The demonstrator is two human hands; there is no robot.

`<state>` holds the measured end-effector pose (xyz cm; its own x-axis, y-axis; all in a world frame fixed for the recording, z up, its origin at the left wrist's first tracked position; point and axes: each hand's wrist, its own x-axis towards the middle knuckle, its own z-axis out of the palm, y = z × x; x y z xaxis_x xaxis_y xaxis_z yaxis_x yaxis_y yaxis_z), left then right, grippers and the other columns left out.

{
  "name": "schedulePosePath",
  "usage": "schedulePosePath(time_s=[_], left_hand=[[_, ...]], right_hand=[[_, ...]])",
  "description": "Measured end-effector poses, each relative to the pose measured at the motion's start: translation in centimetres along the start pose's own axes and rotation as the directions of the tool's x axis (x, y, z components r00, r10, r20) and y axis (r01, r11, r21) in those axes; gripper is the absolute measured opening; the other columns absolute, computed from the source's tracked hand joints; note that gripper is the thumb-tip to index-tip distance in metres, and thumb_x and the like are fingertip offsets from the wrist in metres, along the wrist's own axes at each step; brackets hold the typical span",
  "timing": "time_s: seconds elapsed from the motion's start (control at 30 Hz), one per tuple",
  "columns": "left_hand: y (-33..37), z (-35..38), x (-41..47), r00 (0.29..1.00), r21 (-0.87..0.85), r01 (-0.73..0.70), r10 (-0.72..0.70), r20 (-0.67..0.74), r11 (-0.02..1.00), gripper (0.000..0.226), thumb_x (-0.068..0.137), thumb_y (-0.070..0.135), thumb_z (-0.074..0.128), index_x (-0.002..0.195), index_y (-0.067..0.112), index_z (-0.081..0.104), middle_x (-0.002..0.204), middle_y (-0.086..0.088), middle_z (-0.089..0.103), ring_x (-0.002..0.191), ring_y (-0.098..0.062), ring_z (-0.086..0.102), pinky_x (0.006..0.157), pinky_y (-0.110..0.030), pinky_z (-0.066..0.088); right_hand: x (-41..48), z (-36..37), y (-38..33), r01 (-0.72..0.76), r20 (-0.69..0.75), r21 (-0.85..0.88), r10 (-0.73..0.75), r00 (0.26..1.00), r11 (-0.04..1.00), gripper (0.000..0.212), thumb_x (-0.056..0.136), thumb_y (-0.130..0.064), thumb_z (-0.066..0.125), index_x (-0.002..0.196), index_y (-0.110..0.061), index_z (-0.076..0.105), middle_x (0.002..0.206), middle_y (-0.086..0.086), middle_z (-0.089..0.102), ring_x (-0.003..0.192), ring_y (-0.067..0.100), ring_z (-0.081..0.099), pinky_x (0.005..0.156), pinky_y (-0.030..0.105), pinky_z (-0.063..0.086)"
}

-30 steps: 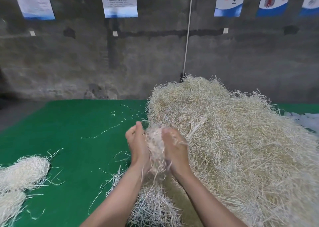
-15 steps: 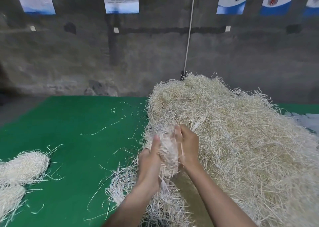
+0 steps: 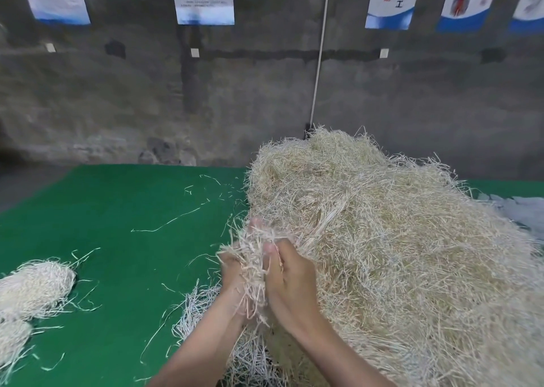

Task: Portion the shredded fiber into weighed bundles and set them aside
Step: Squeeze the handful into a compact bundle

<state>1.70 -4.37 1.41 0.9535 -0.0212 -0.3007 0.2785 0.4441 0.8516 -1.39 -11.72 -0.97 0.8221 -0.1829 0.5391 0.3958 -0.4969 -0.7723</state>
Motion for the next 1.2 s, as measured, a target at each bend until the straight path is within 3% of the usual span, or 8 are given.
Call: schedulePosePath(time_s=[0.2, 0.4, 0.47, 0.63, 0.77, 0.93, 1.07, 1.2], left_hand=[[0.2, 0.6, -1.0, 0.989, 0.343, -0.124, 0.09, 0.115, 0.931, 0.031, 0.098, 0.012, 0.04, 0.068, 0.008, 0.047, 0.058, -0.007, 0.055, 0.052, -0.012, 0.054, 0.045, -0.02, 0.046], [-1.8, -0.1, -2.4, 0.907, 0.02, 0.232, -0.223, 0.357, 0.973, 0.088, 0.074, 0.077, 0.041, 0.14, 0.019, 0.041, 0.135, -0.018, 0.052, 0.128, -0.034, 0.045, 0.11, -0.048, 0.03], [-2.2, 0.2, -2.2, 0.941, -0.094, 0.209, -0.174, 0.29, 0.973, 0.076, 0.078, 0.06, 0.055, 0.137, 0.015, 0.045, 0.126, -0.02, 0.059, 0.118, -0.034, 0.056, 0.103, -0.049, 0.041], [0.2, -0.2, 0.4, 0.984, -0.016, -0.076, 0.072, -0.165, 0.997, 0.036, 0.087, 0.035, 0.063, 0.108, 0.005, 0.062, 0.075, -0.01, 0.067, 0.053, -0.018, 0.065, 0.047, -0.025, 0.051], [-1.8, 0.5, -1.6, 0.999, 0.24, -0.014, 0.023, -0.032, 0.971, 0.074, 0.086, 0.058, 0.05, 0.141, 0.011, 0.035, 0.135, -0.016, 0.049, 0.124, -0.029, 0.05, 0.103, -0.048, 0.039], [0.6, -0.7, -0.2, 0.979, 0.243, -0.191, 0.202, -0.02, 0.951, 0.055, 0.081, 0.05, 0.054, 0.108, 0.003, 0.054, 0.094, -0.004, 0.06, 0.093, -0.025, 0.06, 0.082, -0.027, 0.05], [-0.1, -2.1, 0.8, 0.959, 0.431, -0.243, 0.283, -0.03, 0.869, 0.05, 0.079, 0.045, 0.063, 0.118, 0.015, 0.054, 0.136, -0.004, 0.048, 0.115, -0.015, 0.046, 0.095, -0.03, 0.035], [-0.8, -1.6, 0.0, 0.984, 0.431, -0.167, 0.125, 0.125, 0.887, 0.063, 0.078, 0.064, 0.045, 0.123, 0.02, 0.047, 0.127, 0.012, 0.055, 0.106, -0.009, 0.047, 0.078, -0.015, 0.046]], right_hand=[[2.5, -1.6, -0.7, -0.21, 0.152, 0.095, 0.195, 0.969, 0.973, 0.089, 0.066, -0.08, 0.049, 0.142, -0.042, 0.023, 0.142, -0.019, 0.029, 0.126, 0.001, 0.035, 0.098, 0.029, 0.036], [4.8, -2.5, 1.3, -0.48, -0.1, 0.372, 0.548, 0.83, 0.795, 0.047, 0.092, -0.048, 0.049, 0.128, -0.017, 0.046, 0.099, 0.013, 0.06, 0.08, 0.021, 0.068, 0.059, 0.032, 0.056], [2.9, -1.5, 0.9, -0.35, -0.117, 0.351, 0.411, 0.904, 0.869, 0.009, 0.097, -0.03, 0.048, 0.102, -0.023, 0.053, 0.083, 0.012, 0.054, 0.079, 0.015, 0.065, 0.046, 0.028, 0.048], [-1.6, 1.5, 0.2, -0.145, 0.1, -0.021, 0.147, 0.984, 0.989, 0.006, 0.085, -0.041, 0.046, 0.081, -0.042, 0.05, 0.089, -0.017, 0.048, 0.075, -0.002, 0.049, 0.063, 0.015, 0.047], [1.6, -1.0, 1.3, -0.226, -0.004, -0.019, 0.226, 0.974, 0.974, 0.022, 0.099, -0.01, 0.044, 0.083, -0.005, 0.059, 0.079, 0.003, 0.055, 0.078, 0.018, 0.058, 0.066, 0.022, 0.048], [-1.5, 0.2, 0.1, -0.228, 0.098, 0.107, 0.218, 0.971, 0.968, 0.025, 0.097, -0.026, 0.049, 0.074, -0.016, 0.049, 0.066, -0.002, 0.051, 0.05, 0.001, 0.048, 0.047, 0.014, 0.039], [0.2, -2.4, 0.6, -0.224, 0.003, 0.29, 0.233, 0.972, 0.93, 0.054, 0.071, -0.06, 0.061, 0.109, -0.024, 0.048, 0.096, -0.002, 0.056, 0.08, 0.003, 0.057, 0.065, 0.01, 0.044], [-0.9, -1.0, 0.3, -0.285, 0.243, 0.187, 0.236, 0.941, 0.94, 0.073, 0.07, -0.081, 0.045, 0.137, -0.059, 0.024, 0.149, -0.019, 0.026, 0.134, 0.003, 0.03, 0.101, 0.03, 0.031]])
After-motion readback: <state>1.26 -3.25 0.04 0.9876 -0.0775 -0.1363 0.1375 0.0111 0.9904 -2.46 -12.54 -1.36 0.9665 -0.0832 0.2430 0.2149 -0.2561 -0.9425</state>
